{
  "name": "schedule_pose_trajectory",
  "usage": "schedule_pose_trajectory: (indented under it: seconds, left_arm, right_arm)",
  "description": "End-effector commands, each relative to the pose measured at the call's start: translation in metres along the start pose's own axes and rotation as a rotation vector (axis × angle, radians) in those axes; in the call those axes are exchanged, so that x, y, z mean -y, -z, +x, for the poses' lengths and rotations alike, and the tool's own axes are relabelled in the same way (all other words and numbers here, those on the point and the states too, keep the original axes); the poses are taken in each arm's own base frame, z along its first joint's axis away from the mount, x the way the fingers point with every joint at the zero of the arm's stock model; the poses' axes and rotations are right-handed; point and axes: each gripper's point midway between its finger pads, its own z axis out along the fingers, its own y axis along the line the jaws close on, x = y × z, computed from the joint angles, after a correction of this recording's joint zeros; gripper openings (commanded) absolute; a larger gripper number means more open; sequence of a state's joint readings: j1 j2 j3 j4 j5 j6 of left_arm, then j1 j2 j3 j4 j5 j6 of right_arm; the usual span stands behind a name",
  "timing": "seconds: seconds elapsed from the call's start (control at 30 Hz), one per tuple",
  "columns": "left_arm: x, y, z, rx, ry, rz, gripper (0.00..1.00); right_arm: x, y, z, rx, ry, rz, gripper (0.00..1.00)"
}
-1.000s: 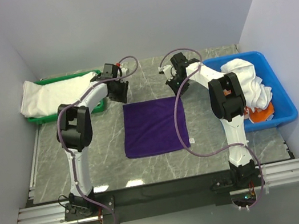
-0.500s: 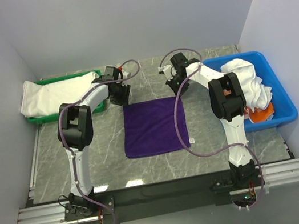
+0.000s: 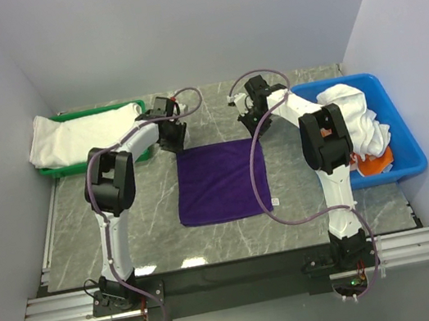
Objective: Fold and stack the towels
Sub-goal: Fold the towel
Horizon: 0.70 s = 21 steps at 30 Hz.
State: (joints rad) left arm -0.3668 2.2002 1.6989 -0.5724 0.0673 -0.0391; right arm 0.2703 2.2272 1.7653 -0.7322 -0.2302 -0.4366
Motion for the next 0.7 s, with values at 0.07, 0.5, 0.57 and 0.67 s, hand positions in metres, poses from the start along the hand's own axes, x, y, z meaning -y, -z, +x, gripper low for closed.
schedule_pose_trajectory:
  seconds: [0.07,0.5,0.57,0.67]
  left_arm:
    - [-0.007,-0.029,0.034,-0.092,0.043,-0.064,0.37]
    - [-0.023,-0.036,0.036,-0.093,0.129,-0.072,0.32]
    - [-0.022,-0.037,0.039,-0.098,0.136,-0.064,0.25]
    - [-0.022,-0.039,0.040,-0.098,0.147,-0.053,0.21]
  right_arm:
    - [-0.001,0.009,0.007,-0.023,0.006,0.013,0.00]
    - [0.000,0.007,0.012,-0.039,0.007,0.020,0.00]
    - [0.001,0.006,0.013,-0.042,0.008,0.020,0.00]
    - [0.002,0.006,0.014,-0.045,0.010,0.026,0.00]
